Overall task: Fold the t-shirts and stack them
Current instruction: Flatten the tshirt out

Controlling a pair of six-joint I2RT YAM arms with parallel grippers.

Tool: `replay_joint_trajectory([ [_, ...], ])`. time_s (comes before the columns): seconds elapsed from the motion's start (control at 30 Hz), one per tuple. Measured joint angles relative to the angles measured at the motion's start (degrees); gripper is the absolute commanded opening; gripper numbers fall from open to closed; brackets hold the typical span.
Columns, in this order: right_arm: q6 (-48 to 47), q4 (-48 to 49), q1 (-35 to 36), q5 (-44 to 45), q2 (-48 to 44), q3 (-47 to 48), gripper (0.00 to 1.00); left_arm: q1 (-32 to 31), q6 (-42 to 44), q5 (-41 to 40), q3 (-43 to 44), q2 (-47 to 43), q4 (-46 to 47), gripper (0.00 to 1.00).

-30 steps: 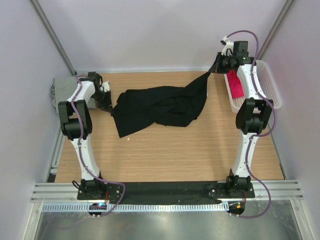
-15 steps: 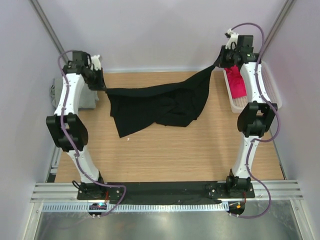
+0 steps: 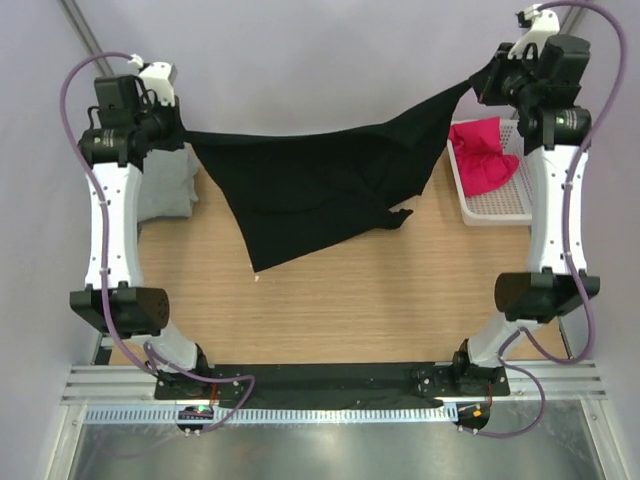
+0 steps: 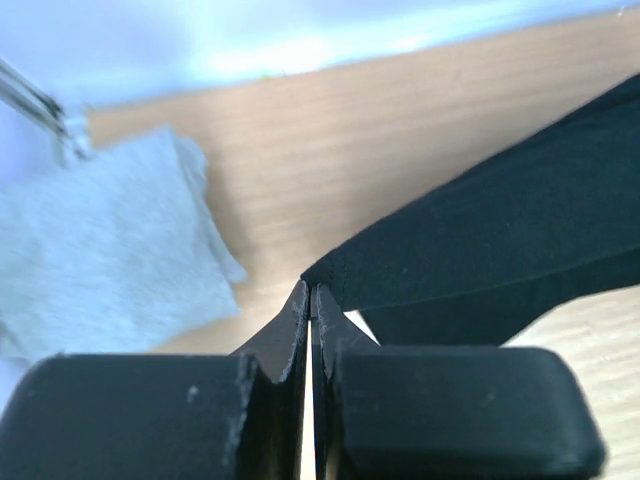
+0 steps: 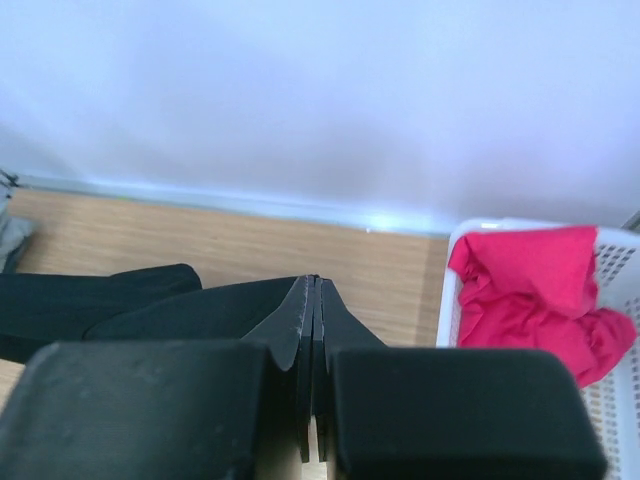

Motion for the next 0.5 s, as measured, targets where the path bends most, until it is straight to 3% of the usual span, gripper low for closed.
replay_joint_trajectory([
  [0.23,0.3,4.1,0.1,0.3,-14.7,-6.1,0.01,0.0,2.4,-1.3,2.2,-8.8,3.1,0.0],
  [0.5,0.3,3.6,0.1,0.4,-28.1,-8.0,0.01,0.0,4.0,-1.0,-1.7,-24.7,4.4,0.0],
])
